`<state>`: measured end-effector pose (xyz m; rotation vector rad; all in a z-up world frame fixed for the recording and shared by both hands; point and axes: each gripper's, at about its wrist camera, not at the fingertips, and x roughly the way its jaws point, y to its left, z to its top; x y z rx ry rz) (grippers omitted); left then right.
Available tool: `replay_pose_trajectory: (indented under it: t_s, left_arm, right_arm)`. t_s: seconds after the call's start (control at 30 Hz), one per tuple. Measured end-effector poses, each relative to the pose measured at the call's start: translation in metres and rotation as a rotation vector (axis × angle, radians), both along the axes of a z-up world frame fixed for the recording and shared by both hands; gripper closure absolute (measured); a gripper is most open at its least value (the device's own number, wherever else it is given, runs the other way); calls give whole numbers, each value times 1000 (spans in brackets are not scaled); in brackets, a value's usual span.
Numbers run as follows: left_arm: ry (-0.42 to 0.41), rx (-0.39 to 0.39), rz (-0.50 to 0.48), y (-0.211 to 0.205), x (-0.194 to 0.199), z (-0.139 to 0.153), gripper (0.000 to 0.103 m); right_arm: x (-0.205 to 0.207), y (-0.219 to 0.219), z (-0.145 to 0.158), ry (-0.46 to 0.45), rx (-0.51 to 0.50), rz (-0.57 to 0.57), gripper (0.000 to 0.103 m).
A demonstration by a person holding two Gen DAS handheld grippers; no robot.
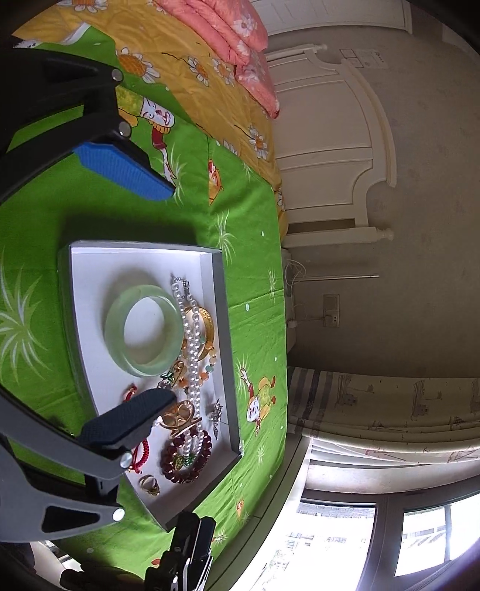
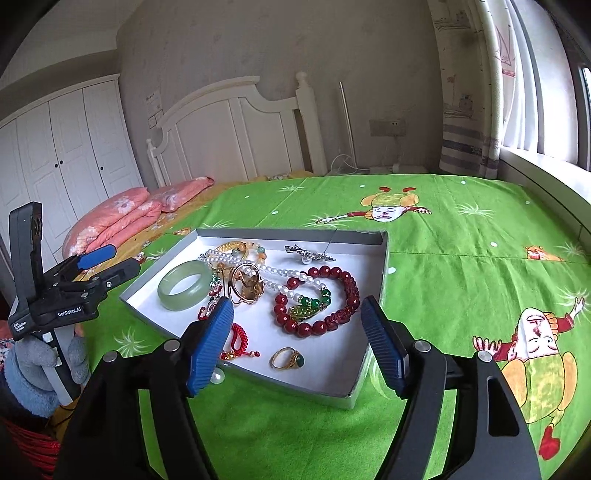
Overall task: Organize jewelry
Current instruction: 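Withdraw both open grippers toward the pearl earrings on the sheet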
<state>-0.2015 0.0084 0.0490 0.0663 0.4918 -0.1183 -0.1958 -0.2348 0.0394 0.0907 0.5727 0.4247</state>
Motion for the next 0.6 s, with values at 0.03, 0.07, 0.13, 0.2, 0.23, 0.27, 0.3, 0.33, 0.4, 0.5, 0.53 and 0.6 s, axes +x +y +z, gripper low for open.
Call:
replay_pose_trajectory:
  t_s: [0.03,0.07,0.13,0.2,0.23,0.27,0.3,0.33,0.4,0.5,0.53,0.6]
  left_arm:
    - [2,3,3,-1,-1,-3,2]
    - [2,6,8,-1,-2,-5,2]
    - [1,2,6,-2,-5,-8,2]
    - [-1,-9,5,0,-7,-9,2]
    - [-1,-13,5,1,-8,-10,2]
    - [0,-16,5,2,-9,-12,2]
    - [4,-17,6,3,-10,-14,2]
    - [10,-19,7,4,-9,-16,2]
    - [7,-35,5,7,-10,-16,2]
    - [7,-54,5,10,-11,-16,2]
    - [8,-58,5,11,-11,-16,2]
    - [1,-58,7,11,-12,-15,2]
  right_arm:
    - [-1,0,0,-4,-2,-3,33]
    - [-2,0,0,-9,-3,-5,32]
    - [-4,0,1,-21,-3,-2,29]
    - [-5,1,1,-29,-5,3,23]
    - [-5,2,1,-28,-9,5,23]
    - [-5,3,1,-27,-14,6,22]
    - [-5,4,0,-27,-21,4,22]
    - [-5,5,0,-28,-27,3,22]
    - [-7,7,0,-34,-37,2,22]
    - [-9,7,0,-44,-38,-5,22]
    - [-9,7,1,-45,-37,-13,22]
    - [-13,7,2,-56,-37,-27,22]
